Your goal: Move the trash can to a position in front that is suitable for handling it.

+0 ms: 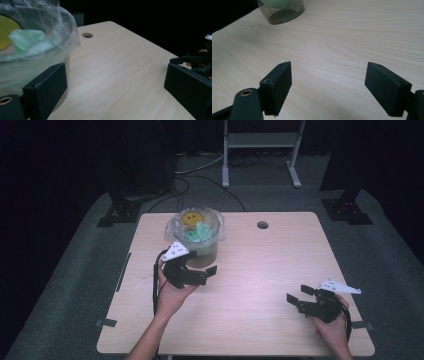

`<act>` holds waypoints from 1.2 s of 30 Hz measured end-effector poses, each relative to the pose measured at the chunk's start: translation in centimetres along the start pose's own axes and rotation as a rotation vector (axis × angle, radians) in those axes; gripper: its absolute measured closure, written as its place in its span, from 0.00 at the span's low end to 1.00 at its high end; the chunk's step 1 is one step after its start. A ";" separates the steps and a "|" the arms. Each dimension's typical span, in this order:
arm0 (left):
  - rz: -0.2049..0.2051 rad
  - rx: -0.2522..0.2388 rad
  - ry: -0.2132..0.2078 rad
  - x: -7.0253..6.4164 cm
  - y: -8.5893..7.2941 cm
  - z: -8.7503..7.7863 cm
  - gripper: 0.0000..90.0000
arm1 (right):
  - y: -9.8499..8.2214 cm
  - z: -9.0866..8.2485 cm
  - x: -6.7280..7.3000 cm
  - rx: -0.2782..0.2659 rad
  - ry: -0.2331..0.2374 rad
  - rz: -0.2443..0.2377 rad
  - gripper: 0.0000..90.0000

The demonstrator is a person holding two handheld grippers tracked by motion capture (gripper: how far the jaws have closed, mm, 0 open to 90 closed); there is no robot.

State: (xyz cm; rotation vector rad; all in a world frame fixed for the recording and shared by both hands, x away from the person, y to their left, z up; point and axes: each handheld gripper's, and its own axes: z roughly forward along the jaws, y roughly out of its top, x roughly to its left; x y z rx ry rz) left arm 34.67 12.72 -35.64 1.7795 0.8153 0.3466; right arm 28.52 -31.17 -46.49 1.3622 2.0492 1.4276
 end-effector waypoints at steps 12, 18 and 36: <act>-0.053 -0.024 0.135 3.2 2.7 -1.2 0.04 | 0.2 -0.1 0.0 -0.004 -0.005 -0.008 0.23; -0.078 -0.025 0.193 5.0 3.9 -1.1 0.04 | 0.2 -0.2 0.0 -0.008 -0.006 -0.009 0.23; -0.208 0.023 0.318 10.0 3.3 1.1 0.07 | 0.1 0.0 0.1 0.001 0.008 -0.009 0.23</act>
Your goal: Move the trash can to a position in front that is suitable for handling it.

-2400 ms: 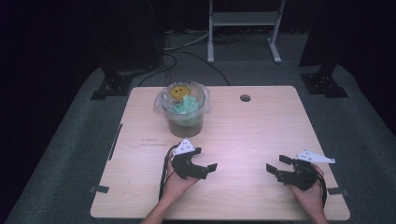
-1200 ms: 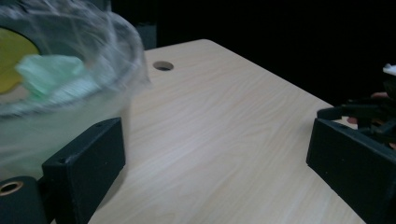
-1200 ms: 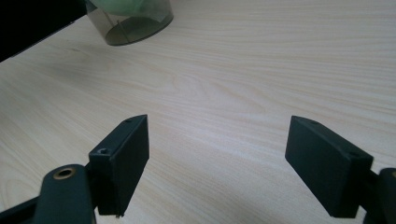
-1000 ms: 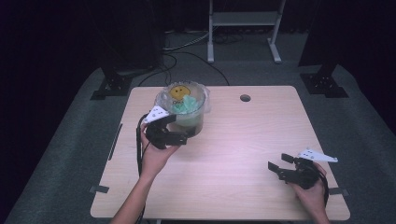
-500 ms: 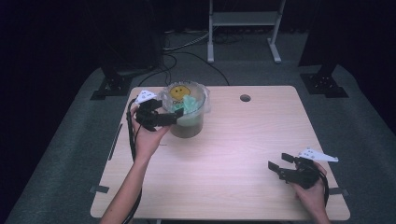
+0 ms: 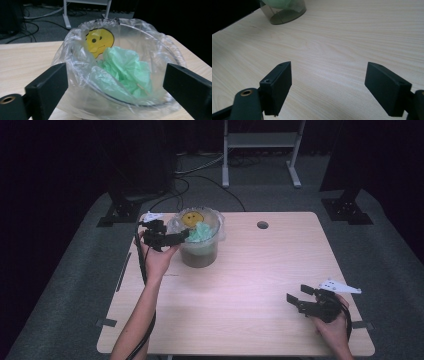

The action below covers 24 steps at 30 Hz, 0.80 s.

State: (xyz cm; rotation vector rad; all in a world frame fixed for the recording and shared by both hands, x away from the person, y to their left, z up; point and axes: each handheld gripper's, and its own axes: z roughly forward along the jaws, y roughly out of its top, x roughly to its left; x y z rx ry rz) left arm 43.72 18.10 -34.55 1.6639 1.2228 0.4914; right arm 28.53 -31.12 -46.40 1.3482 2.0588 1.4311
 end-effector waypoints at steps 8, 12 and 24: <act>-0.017 0.046 0.016 0.8 -0.4 1.4 0.26 | 0.0 0.2 0.2 0.004 0.004 0.000 0.23; -0.024 0.049 0.003 1.3 -0.8 1.4 0.38 | -0.1 0.3 0.2 0.007 0.002 -0.001 0.23; -0.048 0.046 -0.059 1.5 -1.4 0.2 0.47 | -0.3 0.6 0.1 0.022 0.005 0.010 0.23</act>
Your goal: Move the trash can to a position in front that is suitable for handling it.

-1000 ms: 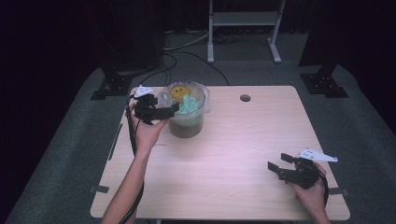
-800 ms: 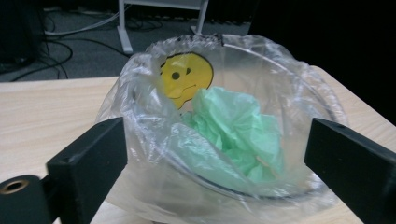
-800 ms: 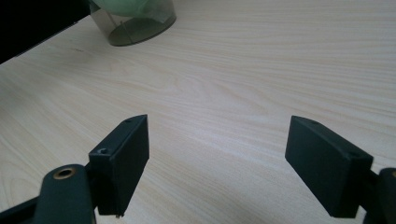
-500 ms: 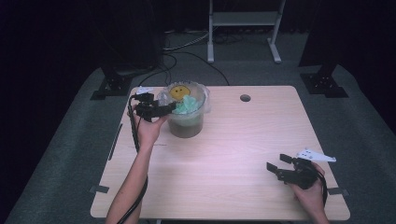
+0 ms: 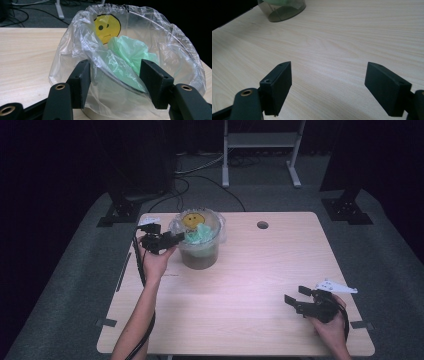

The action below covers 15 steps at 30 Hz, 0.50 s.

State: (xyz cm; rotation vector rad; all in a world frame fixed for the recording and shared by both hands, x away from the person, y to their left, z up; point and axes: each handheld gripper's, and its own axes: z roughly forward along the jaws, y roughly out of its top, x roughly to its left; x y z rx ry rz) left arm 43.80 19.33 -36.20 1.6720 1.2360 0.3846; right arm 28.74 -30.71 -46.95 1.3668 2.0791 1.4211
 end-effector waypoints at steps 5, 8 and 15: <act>-0.003 0.011 -0.030 -0.3 -0.5 -0.5 0.46 | 0.0 0.0 -0.1 -0.001 -0.001 0.005 0.23; -0.003 0.014 -0.040 -0.5 -0.7 -0.7 0.46 | 0.0 0.0 -0.2 -0.001 -0.001 0.008 0.23; 0.010 0.030 -0.074 -1.6 -1.8 -1.9 0.44 | 0.1 0.0 -0.1 -0.004 -0.002 0.005 0.23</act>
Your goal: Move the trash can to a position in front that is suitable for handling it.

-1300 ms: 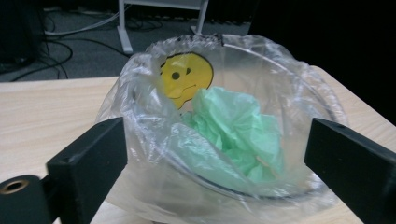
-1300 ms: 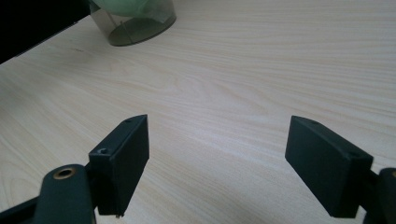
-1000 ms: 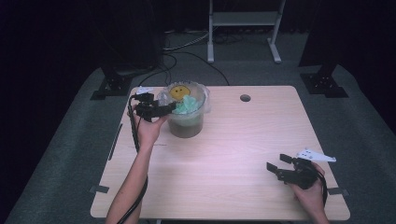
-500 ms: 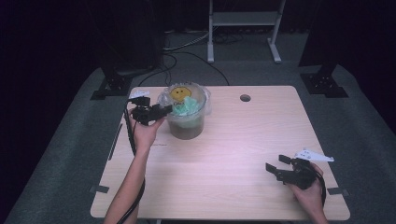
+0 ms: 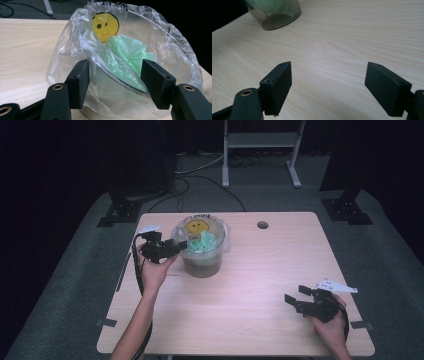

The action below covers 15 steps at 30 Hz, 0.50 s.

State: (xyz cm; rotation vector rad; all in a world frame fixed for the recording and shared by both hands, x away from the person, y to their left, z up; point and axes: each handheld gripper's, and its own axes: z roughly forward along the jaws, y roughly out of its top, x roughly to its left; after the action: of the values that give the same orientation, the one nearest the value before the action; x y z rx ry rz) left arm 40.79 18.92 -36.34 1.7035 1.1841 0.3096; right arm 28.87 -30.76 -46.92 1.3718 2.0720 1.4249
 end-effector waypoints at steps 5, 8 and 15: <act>0.010 0.010 -0.010 -0.7 -0.5 -0.6 0.44 | 0.0 0.0 0.0 -0.001 0.000 -0.001 0.23; 0.004 0.010 -0.018 -1.1 -0.9 -1.0 0.44 | 0.0 -0.1 0.1 -0.005 0.000 -0.002 0.23; -0.002 0.011 -0.041 -1.9 -2.0 -1.9 0.44 | 0.0 -0.1 0.1 -0.003 0.001 -0.001 0.23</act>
State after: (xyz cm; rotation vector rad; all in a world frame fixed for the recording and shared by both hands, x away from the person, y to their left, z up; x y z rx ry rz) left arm 37.48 18.54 -36.47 1.7106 1.1600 0.2661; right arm 28.79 -30.73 -46.87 1.3688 2.0698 1.4280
